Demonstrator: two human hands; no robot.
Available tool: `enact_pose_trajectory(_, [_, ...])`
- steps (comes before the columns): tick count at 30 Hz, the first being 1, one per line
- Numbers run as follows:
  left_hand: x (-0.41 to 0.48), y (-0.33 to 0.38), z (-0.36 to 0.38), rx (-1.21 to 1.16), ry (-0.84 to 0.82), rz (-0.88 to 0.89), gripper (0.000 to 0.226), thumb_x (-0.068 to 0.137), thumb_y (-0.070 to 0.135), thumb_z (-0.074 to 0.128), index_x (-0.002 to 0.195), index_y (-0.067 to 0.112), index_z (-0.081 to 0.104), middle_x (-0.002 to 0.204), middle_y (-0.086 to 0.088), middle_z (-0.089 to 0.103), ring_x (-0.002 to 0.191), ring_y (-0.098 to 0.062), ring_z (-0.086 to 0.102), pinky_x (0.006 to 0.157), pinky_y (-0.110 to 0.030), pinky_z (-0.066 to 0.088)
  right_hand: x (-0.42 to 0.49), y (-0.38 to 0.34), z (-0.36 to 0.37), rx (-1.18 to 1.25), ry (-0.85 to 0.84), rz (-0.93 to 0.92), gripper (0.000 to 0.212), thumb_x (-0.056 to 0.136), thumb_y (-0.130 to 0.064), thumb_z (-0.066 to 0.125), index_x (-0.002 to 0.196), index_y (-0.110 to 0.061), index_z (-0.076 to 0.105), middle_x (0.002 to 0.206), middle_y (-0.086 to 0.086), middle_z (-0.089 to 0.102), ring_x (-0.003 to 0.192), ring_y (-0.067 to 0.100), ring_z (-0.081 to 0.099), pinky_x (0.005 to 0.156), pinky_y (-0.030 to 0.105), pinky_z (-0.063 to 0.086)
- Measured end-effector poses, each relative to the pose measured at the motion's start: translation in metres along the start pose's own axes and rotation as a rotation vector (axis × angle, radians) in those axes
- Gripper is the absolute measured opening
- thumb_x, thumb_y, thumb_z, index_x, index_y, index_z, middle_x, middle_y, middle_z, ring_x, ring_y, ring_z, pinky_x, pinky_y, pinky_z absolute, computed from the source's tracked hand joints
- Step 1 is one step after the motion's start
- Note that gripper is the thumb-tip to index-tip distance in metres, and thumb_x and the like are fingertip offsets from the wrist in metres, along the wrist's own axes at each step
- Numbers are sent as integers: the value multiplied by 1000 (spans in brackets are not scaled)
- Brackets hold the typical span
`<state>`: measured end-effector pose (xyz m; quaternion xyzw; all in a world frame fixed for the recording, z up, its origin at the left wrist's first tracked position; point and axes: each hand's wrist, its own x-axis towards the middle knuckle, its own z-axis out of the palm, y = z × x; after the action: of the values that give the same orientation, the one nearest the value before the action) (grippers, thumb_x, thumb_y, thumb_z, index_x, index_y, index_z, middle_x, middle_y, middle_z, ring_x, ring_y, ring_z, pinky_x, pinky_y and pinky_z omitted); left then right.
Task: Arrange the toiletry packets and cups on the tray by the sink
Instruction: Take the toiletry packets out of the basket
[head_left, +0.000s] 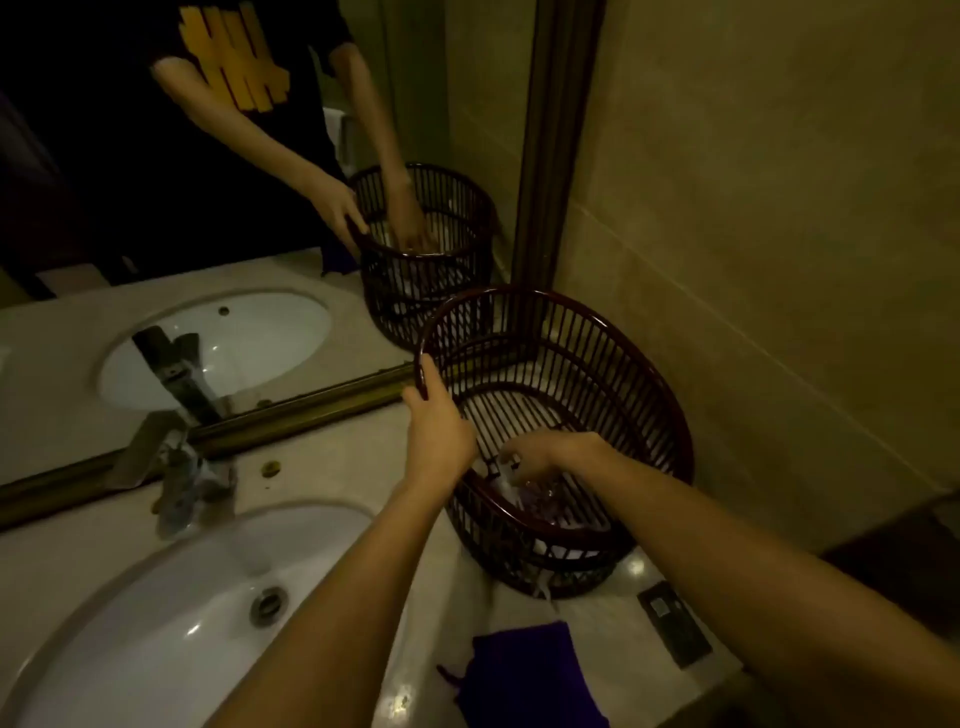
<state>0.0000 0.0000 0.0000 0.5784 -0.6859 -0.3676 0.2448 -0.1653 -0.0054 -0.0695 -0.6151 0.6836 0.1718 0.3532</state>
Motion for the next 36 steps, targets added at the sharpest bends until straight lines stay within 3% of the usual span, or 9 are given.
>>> enact_pose_trajectory(4, [1,-1,3,40,22,10,91,93,-7,47,158,23,-9,143,-20,26,85,-24,50,82,-40,54,15,-6,4,-34,-98,36,49,98,-39,57,144,-23,50,144,6,54,125,27,56,107,42,48])
enact_pose_trajectory(9, [3,-2,3,69,22,-5,94,92,-8,49,158,25,-11,141,-18,26,80,-28,56,77,-47,58,31,-4,12,71,-138,36,29,97,-34,58,115,-14,68,115,7,66,105,25,64,96,39,53])
enact_pose_trajectory(15, [2,-1,2,68,22,3,99,90,-4,54,158,27,-10,136,-17,30,77,-26,56,74,-44,57,31,2,-12,369,424,12,8,88,-13,68,91,-13,76,96,8,74,87,17,64,77,27,52])
enact_pose_trajectory(18, [2,-1,2,68,30,5,99,88,-6,54,158,27,-9,137,-18,31,75,-25,55,73,-45,57,26,-1,-23,558,628,6,23,82,2,63,75,-20,64,79,2,65,81,22,66,66,27,53])
enact_pose_trajectory(21, [2,-2,1,52,27,26,92,92,-2,51,158,27,-6,136,-18,33,79,-25,54,75,-45,56,16,-4,-40,731,745,-110,24,82,3,66,91,-17,57,84,2,61,79,21,65,57,28,53])
enact_pose_trajectory(24, [-1,-4,0,37,53,88,77,100,26,52,159,28,2,150,-19,28,117,-32,52,94,-40,48,-2,-5,-56,1022,712,-265,47,82,4,68,118,-23,52,105,9,66,91,24,70,68,39,65])
enact_pose_trajectory(26, [-4,-4,0,179,139,201,75,98,46,51,158,28,10,161,-18,17,146,-34,24,115,-50,30,-13,-4,-62,1212,635,-358,53,82,6,67,123,-27,57,110,8,67,97,25,71,70,35,64])
enact_pose_trajectory(33, [6,19,-5,59,138,303,77,95,36,62,156,16,21,161,-9,28,151,-24,15,121,-45,25,-32,-5,-64,1545,372,-660,40,83,0,69,117,-22,71,94,-1,71,87,14,72,78,34,58])
enact_pose_trajectory(36, [9,23,-5,-6,44,380,67,95,26,60,154,22,28,150,-2,47,142,-13,38,113,-34,40,-36,-8,-72,1588,339,-747,41,84,-1,69,121,-19,67,104,5,67,98,20,68,85,38,57])
